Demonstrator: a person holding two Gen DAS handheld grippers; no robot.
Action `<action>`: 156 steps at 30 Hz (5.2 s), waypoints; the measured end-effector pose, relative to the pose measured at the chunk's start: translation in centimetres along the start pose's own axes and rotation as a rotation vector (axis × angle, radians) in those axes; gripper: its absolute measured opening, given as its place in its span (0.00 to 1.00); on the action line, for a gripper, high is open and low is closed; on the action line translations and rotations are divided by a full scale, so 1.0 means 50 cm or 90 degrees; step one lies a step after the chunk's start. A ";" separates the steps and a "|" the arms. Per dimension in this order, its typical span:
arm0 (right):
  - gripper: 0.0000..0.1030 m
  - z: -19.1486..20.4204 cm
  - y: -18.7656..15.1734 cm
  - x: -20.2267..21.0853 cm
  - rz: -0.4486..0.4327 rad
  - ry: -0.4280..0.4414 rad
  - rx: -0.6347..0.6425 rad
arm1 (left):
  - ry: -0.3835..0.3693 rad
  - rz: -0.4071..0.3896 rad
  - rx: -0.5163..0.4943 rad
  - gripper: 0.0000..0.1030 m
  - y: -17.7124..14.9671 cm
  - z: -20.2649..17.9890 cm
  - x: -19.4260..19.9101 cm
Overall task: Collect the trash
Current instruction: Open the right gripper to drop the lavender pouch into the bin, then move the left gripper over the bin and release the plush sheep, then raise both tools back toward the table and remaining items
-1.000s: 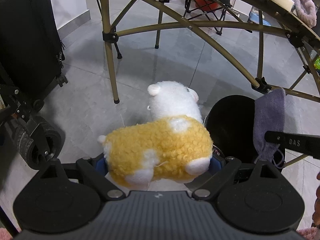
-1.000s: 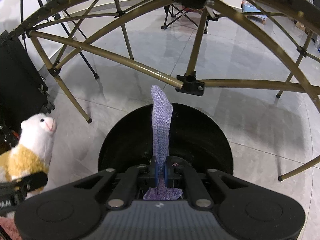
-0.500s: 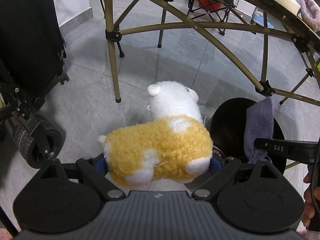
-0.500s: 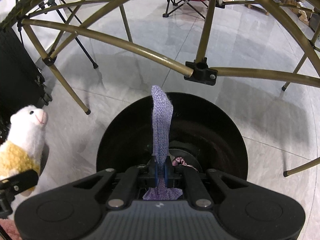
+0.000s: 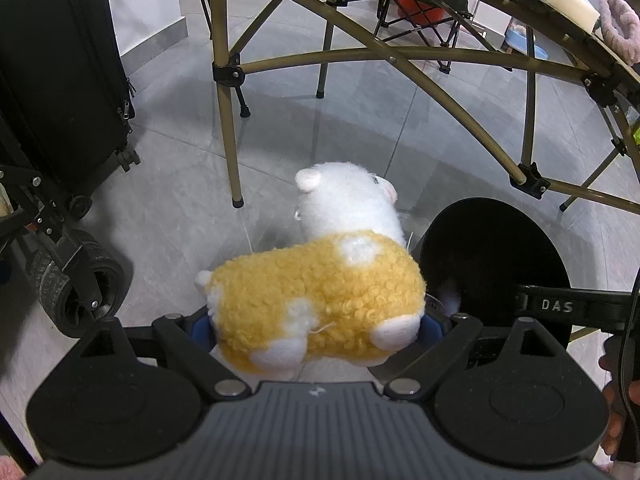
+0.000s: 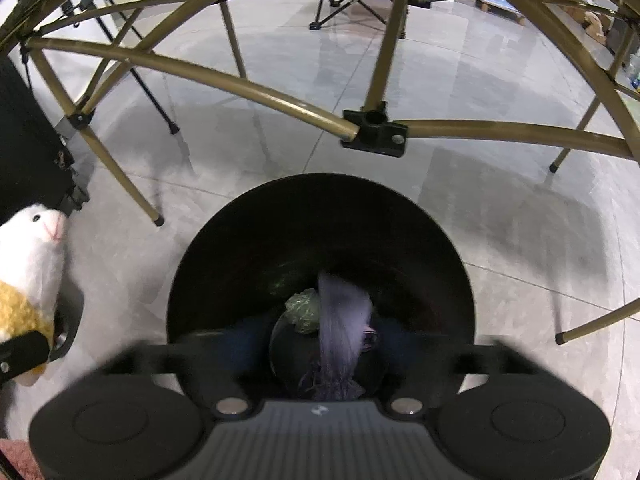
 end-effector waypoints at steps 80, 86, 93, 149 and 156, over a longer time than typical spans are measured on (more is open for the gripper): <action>1.00 -0.393 -0.123 0.123 -0.075 -0.050 -0.180 | -0.028 0.040 -0.148 0.89 -0.046 -0.309 -0.043; 1.00 -0.423 -0.145 0.114 -0.064 -0.057 -0.197 | -0.028 0.058 -0.142 0.89 -0.044 -0.329 -0.059; 1.00 -0.442 -0.158 0.099 -0.051 -0.065 -0.206 | -0.028 0.085 -0.135 0.89 -0.041 -0.350 -0.081; 1.00 -0.406 -0.141 0.128 -0.081 -0.060 -0.171 | -0.036 0.005 -0.133 1.00 -0.006 -0.374 -0.022; 1.00 -0.377 -0.112 0.226 -0.166 -0.021 -0.147 | -0.058 -0.101 -0.142 1.00 0.026 -0.373 0.074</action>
Point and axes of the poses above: each gripper's, at about its wrist camera, not at the fingertips, and x roughly against the way its jaws point, z to its left, y to its top, the point moved 3 cm from there along -x, roughly the way its jaws point, and after that the axes turned 5 degrees about -y, right-handed, at the moved point
